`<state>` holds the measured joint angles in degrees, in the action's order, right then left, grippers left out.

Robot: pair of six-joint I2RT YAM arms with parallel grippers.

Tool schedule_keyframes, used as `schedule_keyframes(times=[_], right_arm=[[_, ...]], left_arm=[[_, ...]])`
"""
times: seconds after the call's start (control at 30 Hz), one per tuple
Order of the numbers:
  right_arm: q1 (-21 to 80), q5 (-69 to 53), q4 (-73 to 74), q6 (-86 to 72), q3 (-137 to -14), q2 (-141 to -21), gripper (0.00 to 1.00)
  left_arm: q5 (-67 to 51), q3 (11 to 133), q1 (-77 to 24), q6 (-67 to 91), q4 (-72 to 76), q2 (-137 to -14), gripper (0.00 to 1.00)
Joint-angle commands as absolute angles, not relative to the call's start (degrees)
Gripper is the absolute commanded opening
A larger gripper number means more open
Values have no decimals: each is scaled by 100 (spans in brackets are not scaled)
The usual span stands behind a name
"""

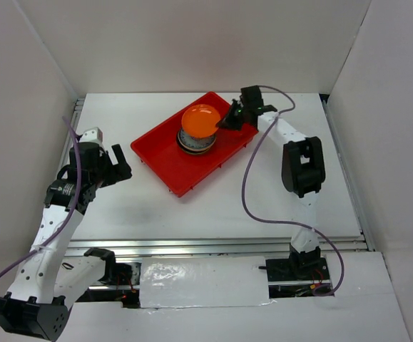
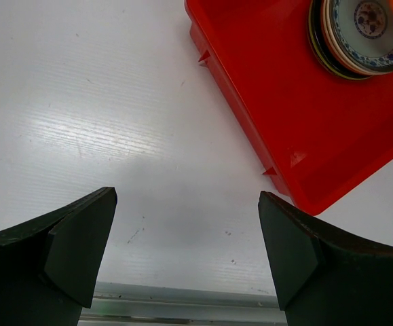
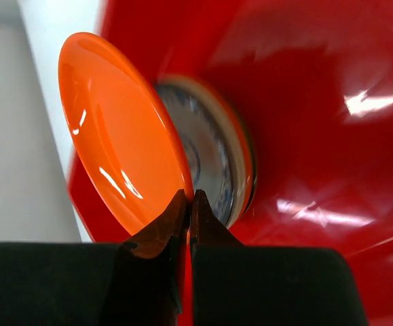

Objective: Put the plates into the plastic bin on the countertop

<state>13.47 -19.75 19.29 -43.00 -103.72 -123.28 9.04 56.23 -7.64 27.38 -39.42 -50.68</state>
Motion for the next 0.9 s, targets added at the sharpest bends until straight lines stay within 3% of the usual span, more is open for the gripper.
schedule_keyframes(times=[0.0, 0.33, 0.4, 0.43, 0.5, 0.63, 0.8, 0.87], right_arm=[[1520, -2136, 1969, -4122, -10705, -12374, 0], [1758, -1890, 1969, -3946, -10503, -12323, 2], [1766, -1846, 1969, -3929, -10415, -12270, 43], [1793, -1820, 1943, -3920, -10354, -12148, 75], [1854, -1741, 1838, -3833, -10143, -11954, 96], [2047, -1189, 1872, -3560, -9564, -10606, 100], [2364, 1294, 1827, -2779, -7552, -7733, 100], [2504, 1808, 2317, -2437, -7096, -7113, 100]], left_arm=[[1028, 5607, -730, 2804, -3841, -5018, 99], [923, 5590, -729, 2777, -3814, -4966, 99], [905, 5590, -730, 2769, -3814, -4966, 99], [897, 5590, -729, 2760, -3814, -4975, 99], [896, 5599, -738, 2768, -3814, -4975, 99], [1037, 5607, -738, 2812, -3841, -4948, 99], [1608, 5826, -730, 2962, -4086, -5114, 99], [1870, 5958, -721, 2997, -4166, -5194, 99]])
